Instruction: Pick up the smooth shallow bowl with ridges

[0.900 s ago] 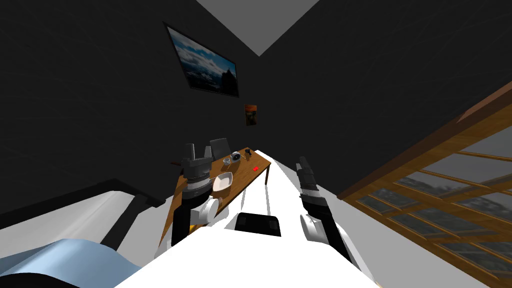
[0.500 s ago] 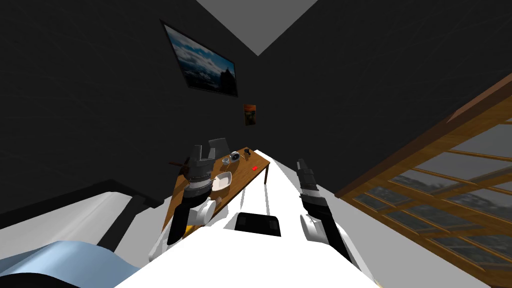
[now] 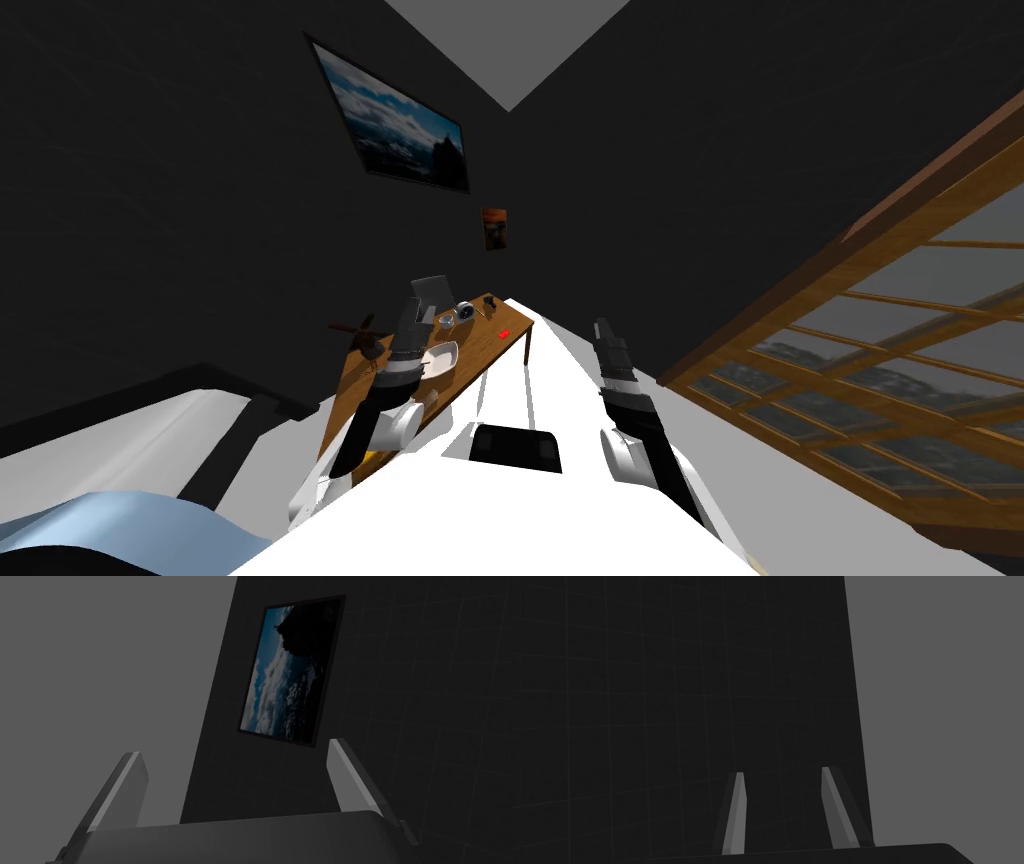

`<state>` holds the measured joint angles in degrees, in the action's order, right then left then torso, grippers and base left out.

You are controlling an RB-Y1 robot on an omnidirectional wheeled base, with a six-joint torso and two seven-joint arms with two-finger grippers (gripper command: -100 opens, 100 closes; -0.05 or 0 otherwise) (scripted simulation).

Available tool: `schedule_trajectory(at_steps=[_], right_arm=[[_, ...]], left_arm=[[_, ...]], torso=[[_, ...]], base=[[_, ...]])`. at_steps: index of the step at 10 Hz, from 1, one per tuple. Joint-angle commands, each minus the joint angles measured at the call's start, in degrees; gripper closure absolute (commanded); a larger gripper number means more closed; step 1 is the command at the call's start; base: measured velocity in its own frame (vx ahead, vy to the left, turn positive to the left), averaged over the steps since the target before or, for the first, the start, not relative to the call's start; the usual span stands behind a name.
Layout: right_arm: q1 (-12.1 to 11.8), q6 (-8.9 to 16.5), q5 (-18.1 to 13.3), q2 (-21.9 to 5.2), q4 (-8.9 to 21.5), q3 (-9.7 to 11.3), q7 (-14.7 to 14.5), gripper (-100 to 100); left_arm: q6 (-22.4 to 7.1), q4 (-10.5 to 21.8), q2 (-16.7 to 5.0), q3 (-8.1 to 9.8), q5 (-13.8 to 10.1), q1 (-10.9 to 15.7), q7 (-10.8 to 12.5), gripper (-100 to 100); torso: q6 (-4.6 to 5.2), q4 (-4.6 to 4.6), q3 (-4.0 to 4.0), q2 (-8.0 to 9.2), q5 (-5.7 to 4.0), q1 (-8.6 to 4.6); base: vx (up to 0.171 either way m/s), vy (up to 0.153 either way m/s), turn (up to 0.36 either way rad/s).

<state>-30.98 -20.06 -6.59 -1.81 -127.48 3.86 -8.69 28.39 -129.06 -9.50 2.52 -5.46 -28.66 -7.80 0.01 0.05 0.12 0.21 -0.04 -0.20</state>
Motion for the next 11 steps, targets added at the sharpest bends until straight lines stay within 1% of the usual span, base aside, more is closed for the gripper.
schedule_trajectory(at_steps=[1, 2, 4, 5, 7, 8, 11], right_arm=[[0.0, 0.0, 0.0, 0.0, 0.0, 0.0, 0.0, 0], [0.0, 0.0, 0.0, 0.0, 0.0, 0.0, 0.0, 0], [0.0, 0.0, 0.0, 0.0, 0.0, 0.0, 0.0, 0], [0.0, 0.0, 0.0, 0.0, 0.0, 0.0, 0.0, 0], [0.0, 0.0, 0.0, 0.0, 0.0, 0.0, 0.0, 0], [0.0, 0.0, 0.0, 0.0, 0.0, 0.0, 0.0, 0], [0.0, 0.0, 0.0, 0.0, 0.0, 0.0, 0.0, 0]], left_arm=[[-1.85, 2.71, -0.32, 0.32, -0.12, -0.5, -0.71, -100], [-1.85, 2.71, -0.32, 0.32, -0.12, -0.5, -0.71, -100], [-4.95, 5.58, -0.66, 1.68, -0.78, -0.8, -1.14, -100], [-4.95, 5.74, -0.66, 1.68, -0.78, -0.8, -1.14, -100], [-8.14, 8.9, -0.63, 3.1, -1.47, -1.05, -1.56, -100], [-8.22, 8.9, -0.63, 3.1, -1.47, -1.05, -1.56, -100], [-13.11, 13.58, -0.18, 5.21, -2.63, -1.17, -2.0, -100]], torso=[[0.0, 0.0, 0.0, 0.0, 0.0, 0.0], [-0.01, 0.01, 0.01, 0.03, -0.01, -0.05], [0.0, -0.01, -0.04, -0.07, 0.02, 0.1], [-0.01, -0.01, -0.02, -0.04, 0.02, 0.07], [-0.01, -0.01, -0.03, -0.06, 0.02, 0.08], [0.0, -0.01, -0.03, -0.05, 0.01, 0.05], [-0.01, -0.01, -0.03, -0.06, 0.0, 0.04]], base=[[-0.061, -0.07, -0.065], [-0.039, -0.042, -0.025], [-0.038, -0.035, -0.075], [-0.036, -0.036, -0.031], [-0.04, -0.042, -0.072], [-0.034, -0.041, -0.029], [-0.039, -0.053, -0.068]])
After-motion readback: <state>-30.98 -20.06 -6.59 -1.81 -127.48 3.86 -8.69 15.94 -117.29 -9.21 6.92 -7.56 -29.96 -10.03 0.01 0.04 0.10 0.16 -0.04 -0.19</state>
